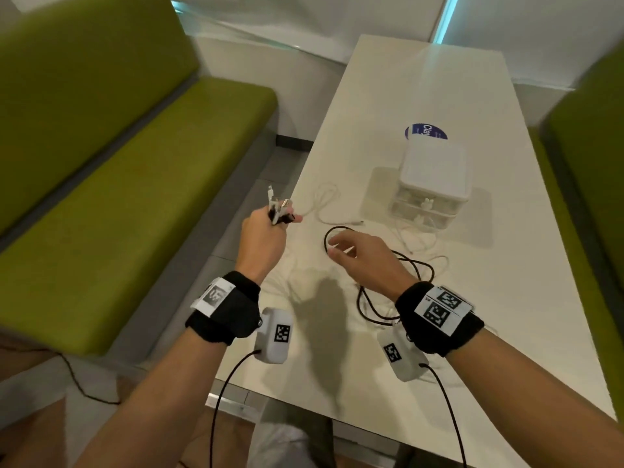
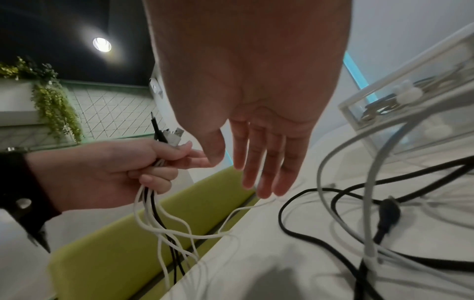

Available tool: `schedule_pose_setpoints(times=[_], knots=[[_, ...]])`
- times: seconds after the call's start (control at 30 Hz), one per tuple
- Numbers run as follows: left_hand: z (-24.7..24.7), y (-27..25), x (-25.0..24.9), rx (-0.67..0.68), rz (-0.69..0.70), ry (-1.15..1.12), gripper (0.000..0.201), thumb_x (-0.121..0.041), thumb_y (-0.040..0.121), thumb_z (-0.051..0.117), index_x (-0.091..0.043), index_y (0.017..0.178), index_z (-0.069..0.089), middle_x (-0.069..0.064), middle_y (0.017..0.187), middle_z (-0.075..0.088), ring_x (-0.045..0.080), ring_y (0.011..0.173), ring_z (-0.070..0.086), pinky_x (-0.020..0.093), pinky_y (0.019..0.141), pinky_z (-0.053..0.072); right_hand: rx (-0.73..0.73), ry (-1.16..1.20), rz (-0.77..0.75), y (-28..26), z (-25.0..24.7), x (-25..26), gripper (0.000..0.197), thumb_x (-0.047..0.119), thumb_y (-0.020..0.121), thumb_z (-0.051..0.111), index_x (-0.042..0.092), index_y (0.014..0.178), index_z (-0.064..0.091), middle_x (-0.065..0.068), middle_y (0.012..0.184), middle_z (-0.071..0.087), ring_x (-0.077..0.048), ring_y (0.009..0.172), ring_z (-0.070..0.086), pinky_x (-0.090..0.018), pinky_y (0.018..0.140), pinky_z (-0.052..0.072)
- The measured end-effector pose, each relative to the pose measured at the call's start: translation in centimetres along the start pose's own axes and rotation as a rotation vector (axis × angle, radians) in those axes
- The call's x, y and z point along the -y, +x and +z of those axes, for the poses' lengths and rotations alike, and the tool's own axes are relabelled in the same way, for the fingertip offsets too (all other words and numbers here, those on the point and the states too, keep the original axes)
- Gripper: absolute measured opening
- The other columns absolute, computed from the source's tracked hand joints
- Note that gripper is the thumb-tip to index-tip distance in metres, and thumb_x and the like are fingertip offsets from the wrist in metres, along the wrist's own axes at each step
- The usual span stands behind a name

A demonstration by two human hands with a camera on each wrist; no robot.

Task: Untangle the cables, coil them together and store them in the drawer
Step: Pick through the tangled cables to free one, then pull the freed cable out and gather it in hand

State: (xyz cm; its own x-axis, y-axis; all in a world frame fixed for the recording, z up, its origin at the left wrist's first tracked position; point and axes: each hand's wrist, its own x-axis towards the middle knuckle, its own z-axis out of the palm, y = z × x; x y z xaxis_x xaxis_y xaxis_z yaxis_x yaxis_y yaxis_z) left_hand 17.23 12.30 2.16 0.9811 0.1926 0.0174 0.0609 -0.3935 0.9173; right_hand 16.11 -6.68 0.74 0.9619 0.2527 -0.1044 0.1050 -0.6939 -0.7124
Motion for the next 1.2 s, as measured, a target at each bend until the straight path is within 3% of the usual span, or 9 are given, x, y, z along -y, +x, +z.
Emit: schedule_pose_setpoints(times=[0.2, 0.4, 0.57, 0.67, 0.77, 0.9, 1.0, 1.1, 1.2], knots=[[-6.4, 2.4, 3.3, -0.191, -0.003, -0.005, 0.032, -0.014, 0.099, 0.047, -0.024, 0.082, 0.072, -0.008, 0.08, 0.072, 0.001, 0.087, 0.058, 0.014, 0.076, 0.039, 0.077, -0.242, 0.101, 0.8, 1.4, -2.7, 0.015, 0.028, 0.095, 0.058, 0.018, 0.095, 0.07, 0.004, 0.097, 0.071, -0.014, 0.083, 0.062, -0.031, 0.079, 0.049], [-12.1, 4.1, 3.5, -0.482, -0.032, 0.005, 0.025, -0.012, 0.1, 0.046, -0.013, 0.094, 0.071, 0.001, 0.085, 0.067, -0.002, 0.063, 0.054, 0.001, 0.059, 0.039, 0.119, -0.398, 0.123, 1.5, 1.8, -2.6, 0.019, 0.027, 0.096, 0.055, 0.015, 0.098, 0.069, -0.001, 0.096, 0.07, -0.022, 0.092, 0.064, -0.037, 0.082, 0.052], [-10.7, 2.3, 2.6, -0.26, 0.021, 0.028, 0.037, -0.009, 0.099, 0.047, -0.022, 0.069, 0.063, 0.0, 0.087, 0.068, -0.01, 0.071, 0.057, -0.001, 0.06, 0.037, 0.075, -0.404, -0.014, 5.0, 4.3, 0.3, 0.023, 0.026, 0.097, 0.055, 0.011, 0.111, 0.066, -0.007, 0.111, 0.066, -0.026, 0.104, 0.06, -0.033, 0.088, 0.043], [-8.9, 1.0, 2.5, -0.124, 0.018, -0.033, 0.028, -0.025, 0.1, 0.051, -0.02, 0.081, 0.071, 0.001, 0.064, 0.061, -0.002, 0.051, 0.049, 0.009, 0.051, 0.037, 0.066, -0.431, -0.013, 8.4, 6.2, 1.5, 0.038, 0.026, 0.098, 0.053, 0.008, 0.132, 0.054, -0.013, 0.132, 0.054, -0.031, 0.123, 0.051, -0.039, 0.1, 0.042], [-8.2, 0.6, 2.6, -0.055, 0.026, -0.037, 0.031, -0.035, 0.1, 0.051, -0.021, 0.082, 0.072, 0.002, 0.061, 0.059, 0.005, 0.056, 0.052, 0.016, 0.058, 0.042, 0.093, -0.553, 0.088, 11.1, 7.9, 1.4, 0.052, 0.029, 0.1, 0.048, 0.007, 0.145, 0.033, -0.013, 0.146, 0.038, -0.033, 0.131, 0.039, -0.046, 0.1, 0.04], [-8.1, 0.8, 2.4, -0.008, 0.029, -0.026, 0.029, -0.029, 0.1, 0.051, -0.018, 0.085, 0.073, -0.007, 0.058, 0.057, 0.002, 0.048, 0.047, 0.013, 0.05, 0.035, 0.013, -0.683, 0.064, 12.9, 8.9, 1.2, 0.026, 0.007, 0.096, 0.048, 0.003, 0.122, 0.049, -0.015, 0.126, 0.049, -0.033, 0.116, 0.046, -0.041, 0.086, 0.045], [-8.2, 1.1, 2.4, -0.022, 0.015, -0.066, 0.028, -0.02, 0.101, 0.051, -0.008, 0.087, 0.072, -0.017, 0.055, 0.058, 0.002, 0.044, 0.044, 0.009, 0.048, 0.033, 0.049, -0.634, -0.028, 13.6, 9.4, 1.7, 0.031, -0.016, 0.083, 0.041, -0.002, 0.108, 0.052, -0.02, 0.116, 0.053, -0.036, 0.107, 0.051, -0.04, 0.076, 0.04], [-8.3, 1.3, 2.9, -0.05, 0.012, -0.068, 0.027, -0.008, 0.099, 0.048, -0.009, 0.086, 0.072, -0.013, 0.06, 0.056, 0.001, 0.044, 0.044, 0.008, 0.048, 0.034, 0.042, -0.529, -0.172, 13.7, 10.4, 3.1, 0.03, -0.017, 0.081, 0.041, 0.0, 0.103, 0.053, -0.019, 0.109, 0.053, -0.036, 0.099, 0.052, -0.039, 0.072, 0.037], [-8.6, 1.4, 3.6, -0.054, 0.015, -0.028, 0.032, -0.029, 0.101, 0.049, -0.018, 0.082, 0.071, -0.003, 0.057, 0.054, 0.001, 0.047, 0.044, 0.012, 0.051, 0.034, 0.078, -0.397, -0.279, 13.6, 11.7, 5.3, 0.018, -0.007, 0.092, 0.047, 0.002, 0.103, 0.057, -0.016, 0.106, 0.056, -0.034, 0.093, 0.055, -0.038, 0.075, 0.039]])
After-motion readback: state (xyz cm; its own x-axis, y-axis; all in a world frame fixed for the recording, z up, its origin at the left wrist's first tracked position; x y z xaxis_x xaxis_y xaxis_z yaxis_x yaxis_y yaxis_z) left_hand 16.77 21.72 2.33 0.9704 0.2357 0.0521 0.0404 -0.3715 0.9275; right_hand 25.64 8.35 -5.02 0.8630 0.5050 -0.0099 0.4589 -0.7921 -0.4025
